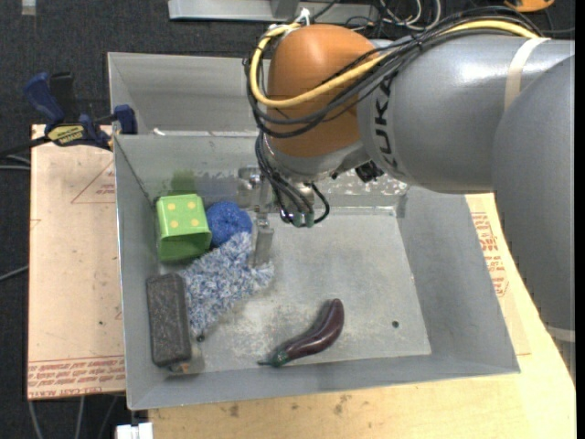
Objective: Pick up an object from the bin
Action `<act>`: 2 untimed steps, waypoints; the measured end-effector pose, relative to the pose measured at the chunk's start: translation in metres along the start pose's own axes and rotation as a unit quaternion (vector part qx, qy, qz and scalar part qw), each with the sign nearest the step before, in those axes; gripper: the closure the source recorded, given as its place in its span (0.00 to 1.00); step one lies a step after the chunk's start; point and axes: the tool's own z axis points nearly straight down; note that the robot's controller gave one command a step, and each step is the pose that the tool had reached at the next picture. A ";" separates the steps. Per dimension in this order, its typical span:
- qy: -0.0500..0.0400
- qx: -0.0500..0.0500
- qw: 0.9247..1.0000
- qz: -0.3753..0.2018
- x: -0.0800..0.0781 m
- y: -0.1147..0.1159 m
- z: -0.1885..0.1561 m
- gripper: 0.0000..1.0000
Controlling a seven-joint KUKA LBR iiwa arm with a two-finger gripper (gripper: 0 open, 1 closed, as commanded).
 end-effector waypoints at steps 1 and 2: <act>-0.004 -0.001 1.000 0.002 -0.002 -0.001 -0.005 0.00; -0.006 0.000 0.999 -0.053 0.012 0.007 0.038 0.00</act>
Offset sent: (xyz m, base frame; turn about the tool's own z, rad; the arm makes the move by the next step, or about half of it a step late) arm -0.0435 0.0245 -0.1342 -0.3416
